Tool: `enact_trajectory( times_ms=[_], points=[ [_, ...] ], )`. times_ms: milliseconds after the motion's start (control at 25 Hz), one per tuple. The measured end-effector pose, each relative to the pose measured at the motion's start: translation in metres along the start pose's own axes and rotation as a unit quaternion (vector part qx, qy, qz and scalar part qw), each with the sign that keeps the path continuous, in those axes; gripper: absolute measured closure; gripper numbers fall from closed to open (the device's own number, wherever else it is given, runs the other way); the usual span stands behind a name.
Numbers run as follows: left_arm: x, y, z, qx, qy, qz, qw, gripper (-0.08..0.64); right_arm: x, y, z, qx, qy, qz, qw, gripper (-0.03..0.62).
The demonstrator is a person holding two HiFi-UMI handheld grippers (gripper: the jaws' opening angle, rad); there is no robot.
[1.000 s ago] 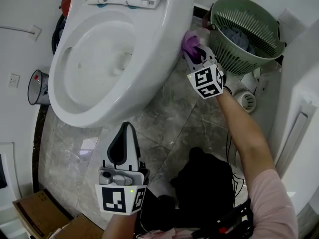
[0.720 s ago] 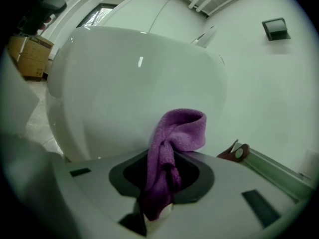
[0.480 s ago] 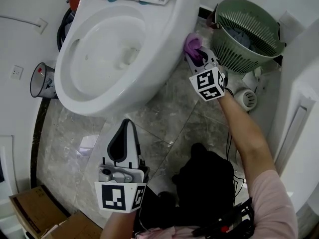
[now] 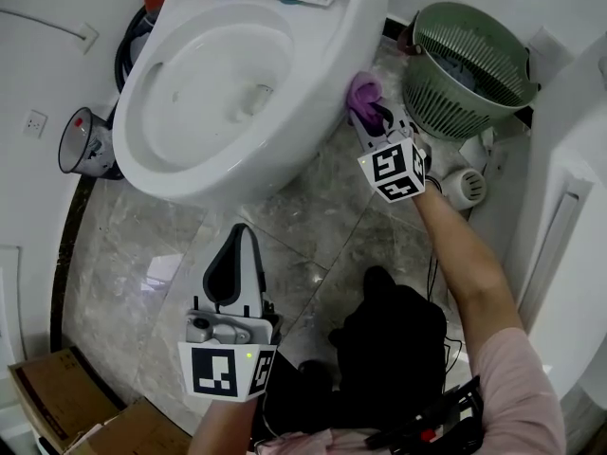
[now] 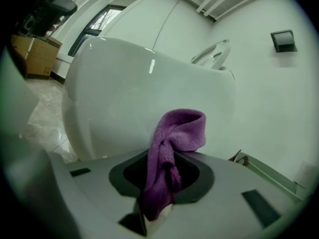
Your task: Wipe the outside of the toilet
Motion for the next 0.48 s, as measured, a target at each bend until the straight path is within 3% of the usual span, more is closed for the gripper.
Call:
enact_trajectory(
  times_ms=[480],
  points=[
    [-0.012,0.031,0.000,0.013,0.008,-0.007,0.9999,0.552,-0.033,0.023,-0.024,0.006,0.014,-0.008,1.000,0.489]
  ],
)
Point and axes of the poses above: the fingertips, and each gripper's own axes: y backward along the fingers, x to its right, z out of its underside, the point moved 2 cm from there along y, backward along the fingers, and after that the axes turned 3 degrees about z, right-handed, at the moved point
